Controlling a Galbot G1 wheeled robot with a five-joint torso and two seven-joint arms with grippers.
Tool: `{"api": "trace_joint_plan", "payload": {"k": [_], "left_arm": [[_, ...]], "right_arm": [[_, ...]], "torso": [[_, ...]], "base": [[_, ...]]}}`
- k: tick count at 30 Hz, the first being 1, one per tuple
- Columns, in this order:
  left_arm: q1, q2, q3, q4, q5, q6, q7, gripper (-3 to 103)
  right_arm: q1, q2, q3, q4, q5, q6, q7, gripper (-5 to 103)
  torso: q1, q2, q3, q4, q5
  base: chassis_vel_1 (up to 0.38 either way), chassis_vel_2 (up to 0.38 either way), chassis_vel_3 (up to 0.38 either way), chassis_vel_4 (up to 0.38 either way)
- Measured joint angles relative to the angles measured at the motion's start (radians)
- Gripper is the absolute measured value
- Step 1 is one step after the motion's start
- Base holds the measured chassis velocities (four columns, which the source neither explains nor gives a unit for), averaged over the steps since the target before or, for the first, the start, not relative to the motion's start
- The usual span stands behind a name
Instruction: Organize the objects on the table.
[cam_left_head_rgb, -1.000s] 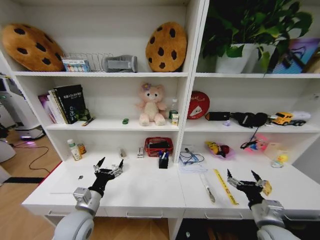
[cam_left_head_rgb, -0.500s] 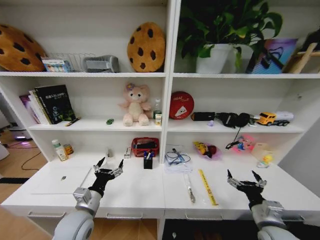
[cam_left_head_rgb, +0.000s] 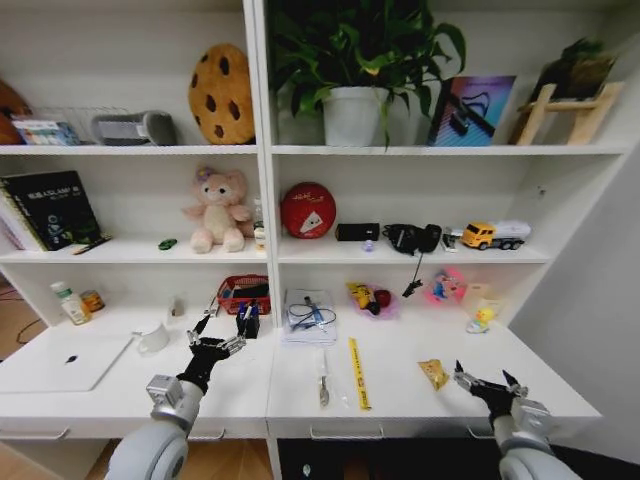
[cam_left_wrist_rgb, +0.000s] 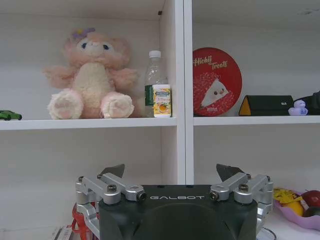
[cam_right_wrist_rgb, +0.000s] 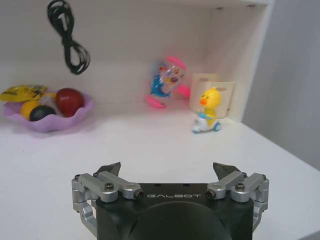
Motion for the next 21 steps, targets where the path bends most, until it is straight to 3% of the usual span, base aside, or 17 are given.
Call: {"api": "trace_joint_plan", "payload": {"k": [2,4,6,12,15,21], "left_arm": [[0.000,0.000,0.000,0.000,0.000,0.000,0.000,100],[0.000,0.000,0.000,0.000,0.000,0.000,-0.001,100],[0.000,0.000,-0.001,0.000,0.000,0.000,-0.001,100],[0.000,0.000,0.000,0.000,0.000,0.000,-0.001,100],[0.000,0.000,0.000,0.000,0.000,0.000,-0.001,100],[0.000,0.000,0.000,0.000,0.000,0.000,-0.001,100]], "right_arm": [[0.040,-0.045,-0.009,-0.055,-0.001,-0.011,-0.097,100],[0.047,-0.051,-0.011,-0.062,-0.001,-0.014,-0.112,100],[0.080,-0.088,-0.019,-0.101,-0.019,-0.031,-0.203,100],[0.097,-0.132,-0.024,-0.123,-0.020,-0.110,-0.227,100],[0.096,-0.140,-0.022,-0.125,-0.018,-0.114,-0.235,103],[0.113,-0.155,-0.033,-0.154,-0.013,-0.125,-0.273,85]], "torso": [[0.000,0.000,0.000,0.0011,0.0002],[0.000,0.000,0.000,0.0011,0.0001],[0.000,0.000,0.000,0.0012,0.0002],[0.000,0.000,0.000,0.0003,0.0006],[0.000,0.000,0.000,0.0003,0.0004],[0.000,0.000,0.000,0.0005,0.0003]], "base": [[0.033,0.096,-0.039,-0.070],[0.053,0.103,-0.026,-0.070],[0.044,0.053,-0.018,-0.036],[0.007,0.009,-0.004,-0.007],[0.000,0.000,0.000,0.000],[0.000,0.000,0.000,0.000]]}}
